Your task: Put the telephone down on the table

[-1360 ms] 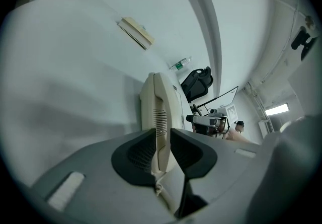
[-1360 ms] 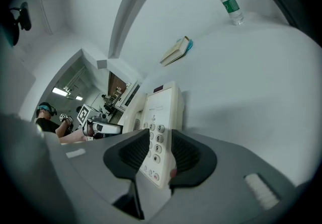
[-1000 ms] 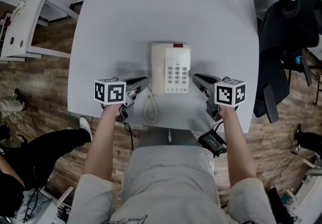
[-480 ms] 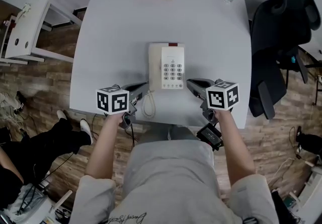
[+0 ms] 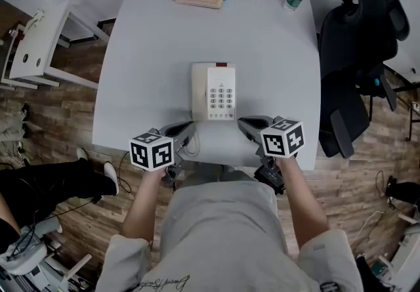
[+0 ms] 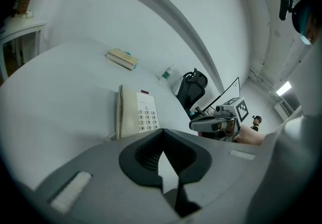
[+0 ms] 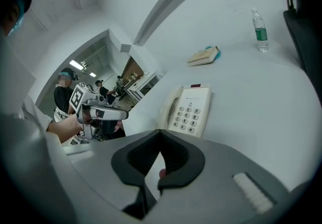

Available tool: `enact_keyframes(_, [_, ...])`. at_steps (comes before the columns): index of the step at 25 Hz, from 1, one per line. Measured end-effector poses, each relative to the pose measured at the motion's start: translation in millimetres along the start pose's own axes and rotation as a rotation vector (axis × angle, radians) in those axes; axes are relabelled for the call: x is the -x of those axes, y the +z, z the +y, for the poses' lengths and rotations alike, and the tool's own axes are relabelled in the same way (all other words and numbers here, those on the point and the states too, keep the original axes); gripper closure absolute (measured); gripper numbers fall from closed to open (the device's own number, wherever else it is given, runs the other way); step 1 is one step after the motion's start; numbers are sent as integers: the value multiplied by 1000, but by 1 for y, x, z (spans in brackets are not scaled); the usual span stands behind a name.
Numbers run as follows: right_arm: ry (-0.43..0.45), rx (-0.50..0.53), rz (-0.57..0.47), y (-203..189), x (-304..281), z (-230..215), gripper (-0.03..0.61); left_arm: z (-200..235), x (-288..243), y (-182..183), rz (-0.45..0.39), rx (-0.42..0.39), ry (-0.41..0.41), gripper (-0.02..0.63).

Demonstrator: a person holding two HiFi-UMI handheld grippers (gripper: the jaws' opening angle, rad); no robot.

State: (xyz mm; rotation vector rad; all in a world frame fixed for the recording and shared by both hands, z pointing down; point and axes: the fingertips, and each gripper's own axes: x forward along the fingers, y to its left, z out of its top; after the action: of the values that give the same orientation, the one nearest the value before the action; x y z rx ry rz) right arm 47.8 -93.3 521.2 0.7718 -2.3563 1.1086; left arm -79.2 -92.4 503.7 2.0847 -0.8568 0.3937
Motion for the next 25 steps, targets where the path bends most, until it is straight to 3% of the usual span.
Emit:
enact_keyframes(14, [-3, -21, -35, -13, 5, 18, 574, -21, -1, -30, 11, -38, 79, 597])
enact_keyframes(25, [-31, -27, -57, -18, 4, 17, 573, -21, 1, -27, 22, -86, 99, 597])
